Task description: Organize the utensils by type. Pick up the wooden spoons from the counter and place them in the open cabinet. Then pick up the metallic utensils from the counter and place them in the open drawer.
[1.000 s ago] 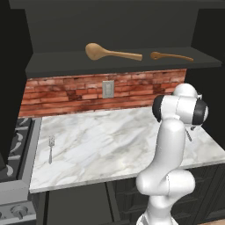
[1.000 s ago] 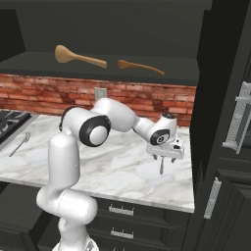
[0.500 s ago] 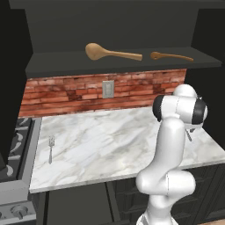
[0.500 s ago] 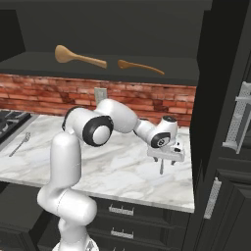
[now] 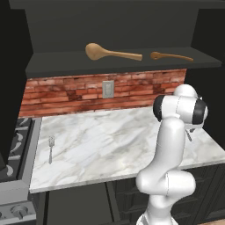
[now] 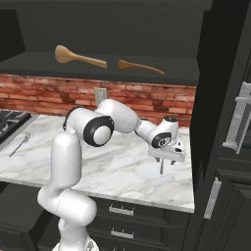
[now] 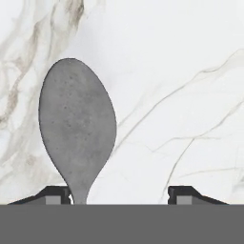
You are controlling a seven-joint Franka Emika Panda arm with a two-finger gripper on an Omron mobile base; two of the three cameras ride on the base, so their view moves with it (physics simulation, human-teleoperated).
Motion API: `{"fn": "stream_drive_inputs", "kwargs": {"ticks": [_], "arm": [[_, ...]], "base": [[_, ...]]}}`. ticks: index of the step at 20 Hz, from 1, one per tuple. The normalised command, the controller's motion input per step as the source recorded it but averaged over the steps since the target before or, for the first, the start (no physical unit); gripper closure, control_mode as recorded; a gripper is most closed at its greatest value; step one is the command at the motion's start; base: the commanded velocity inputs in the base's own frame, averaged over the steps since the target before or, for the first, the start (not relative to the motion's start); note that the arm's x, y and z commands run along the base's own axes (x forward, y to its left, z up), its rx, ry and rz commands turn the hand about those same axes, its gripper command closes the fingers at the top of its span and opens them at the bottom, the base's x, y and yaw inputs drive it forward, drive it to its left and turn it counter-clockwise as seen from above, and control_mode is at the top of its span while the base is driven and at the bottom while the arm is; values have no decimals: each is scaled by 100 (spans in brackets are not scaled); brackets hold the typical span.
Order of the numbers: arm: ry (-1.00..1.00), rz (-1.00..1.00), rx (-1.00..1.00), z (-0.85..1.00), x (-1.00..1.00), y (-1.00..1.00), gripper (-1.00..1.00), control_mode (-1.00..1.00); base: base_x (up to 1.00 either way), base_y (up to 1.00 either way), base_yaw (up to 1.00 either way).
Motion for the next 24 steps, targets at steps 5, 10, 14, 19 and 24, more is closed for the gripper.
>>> {"fn": "stream_drive_inputs", "kwargs": {"ticks": [5,10,14,19,24], "arm": [[0,8,0,-27,-13,15,100,-100],[0,15,0,-16,-31,26,100,-100],[0,18,0,-2,-56,34,100,-100],[0,22,0,8,-62,35,100,-100],[0,41,0,35,-53,43,100,-100]], "base": [[0,0,0],[0,0,0],[0,0,0],[0,0,0],[0,0,0]]}}
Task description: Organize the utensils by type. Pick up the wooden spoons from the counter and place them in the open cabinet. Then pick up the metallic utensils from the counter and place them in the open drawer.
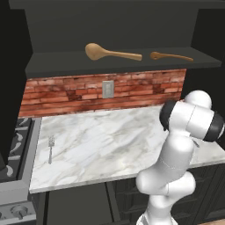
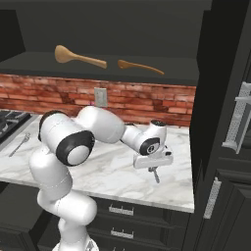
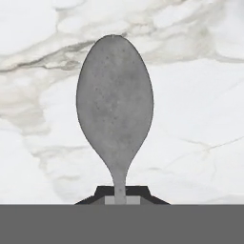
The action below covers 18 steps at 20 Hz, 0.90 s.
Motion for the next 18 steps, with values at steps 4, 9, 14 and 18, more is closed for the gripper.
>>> {"fn": "stream_drive_inputs", "kwargs": {"ticks": [4,9,14,18], "arm": [[0,48,0,50,-38,44,100,-100],[0,43,0,46,-30,42,100,-100],[1,40,0,33,-27,44,100,-100],[4,36,3,30,-18,47,100,-100]], "base": [[0,0,0],[0,0,0],[0,0,0],[0,0,0]]}}
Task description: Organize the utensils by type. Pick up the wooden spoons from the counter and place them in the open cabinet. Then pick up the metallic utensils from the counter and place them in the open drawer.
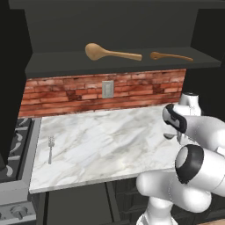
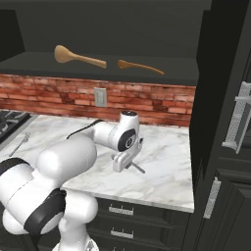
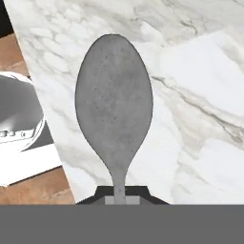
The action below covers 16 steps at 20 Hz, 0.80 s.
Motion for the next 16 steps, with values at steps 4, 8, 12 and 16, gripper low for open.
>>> {"fn": "stream_drive_inputs", "kwargs": {"ticks": [4,8,12,16], "arm": [[7,27,8,31,-9,45,100,-100],[0,14,6,26,-7,40,100,-100],[0,12,1,15,-4,41,100,-100],[0,13,0,8,-1,40,100,-100]], "base": [[0,0,0],[0,0,0],[0,0,0],[0,0,0]]}}
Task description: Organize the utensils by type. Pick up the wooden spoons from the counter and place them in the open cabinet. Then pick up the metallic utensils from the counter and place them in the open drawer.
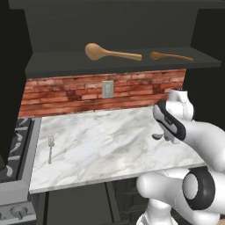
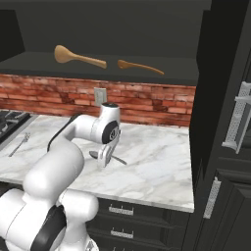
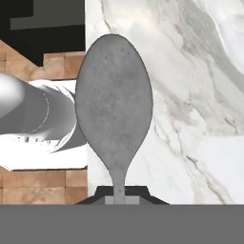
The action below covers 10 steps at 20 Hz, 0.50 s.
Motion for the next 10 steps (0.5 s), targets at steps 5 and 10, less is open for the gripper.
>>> {"fn": "stream_drive_inputs", "kwargs": {"ticks": [5,10], "arm": [[0,13,0,9,0,43,100,-100],[0,15,0,6,-3,42,100,-100]], "base": [[0,0,0],[0,0,0]]}}
